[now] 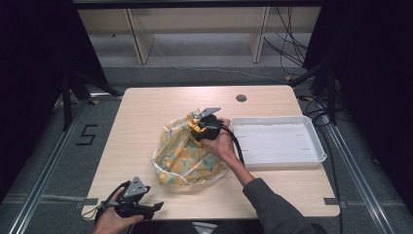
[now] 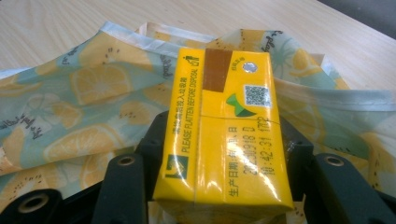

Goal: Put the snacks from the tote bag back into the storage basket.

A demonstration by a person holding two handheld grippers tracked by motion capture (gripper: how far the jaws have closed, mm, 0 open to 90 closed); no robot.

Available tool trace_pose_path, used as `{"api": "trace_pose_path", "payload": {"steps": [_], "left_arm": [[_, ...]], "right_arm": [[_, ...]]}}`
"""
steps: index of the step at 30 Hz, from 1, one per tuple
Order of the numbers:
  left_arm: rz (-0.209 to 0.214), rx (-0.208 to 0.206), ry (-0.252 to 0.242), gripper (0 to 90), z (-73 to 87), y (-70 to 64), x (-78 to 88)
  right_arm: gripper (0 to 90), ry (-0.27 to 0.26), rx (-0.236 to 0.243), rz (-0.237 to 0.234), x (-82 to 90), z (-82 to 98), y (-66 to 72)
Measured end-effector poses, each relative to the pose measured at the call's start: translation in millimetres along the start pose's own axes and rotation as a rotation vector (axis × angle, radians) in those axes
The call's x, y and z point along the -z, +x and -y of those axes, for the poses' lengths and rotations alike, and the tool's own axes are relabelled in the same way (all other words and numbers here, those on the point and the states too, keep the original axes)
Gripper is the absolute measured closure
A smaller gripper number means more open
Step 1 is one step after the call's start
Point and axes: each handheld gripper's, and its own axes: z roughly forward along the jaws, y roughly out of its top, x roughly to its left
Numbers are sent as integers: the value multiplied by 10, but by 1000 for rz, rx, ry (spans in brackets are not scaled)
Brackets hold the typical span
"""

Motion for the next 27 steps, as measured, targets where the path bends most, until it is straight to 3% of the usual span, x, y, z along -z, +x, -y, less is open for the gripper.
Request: {"api": "trace_pose_path", "payload": {"steps": [1,4,5,7,8,11,12,16,19,21,27], "left_arm": [[1,-2,0,257,0,1,2],[-10,9,11,257,2,3,-5],[-5,29,-3,257,4,-8,-17],[-1,29,-6,257,5,-4,-20],[-1,-1,-1,256,0,15,-13],[-6,25,6,257,5,12,-23],[-11,-12,14,257,-3,32,-10],[-7,-6,7,257,-3,27,-14],[0,16,2,257,6,20,-27],[-9,28,5,256,5,22,-32],[3,36,-4,256,8,12,-44]], "right_arm": [[508,17,16,-4,20,-4,-7],[511,-3,7,13,8,3,15],[512,-1,3,11,8,3,18],[514,13,-12,-3,25,-7,18],[514,15,4,-3,40,-10,19],[516,-3,43,8,72,-36,22],[516,10,36,-4,102,-53,23],[517,-46,59,-12,182,-110,31],[518,-62,39,-35,267,-156,69],[519,-93,83,-43,311,-198,70],[519,-129,68,-111,492,-284,116]]}}
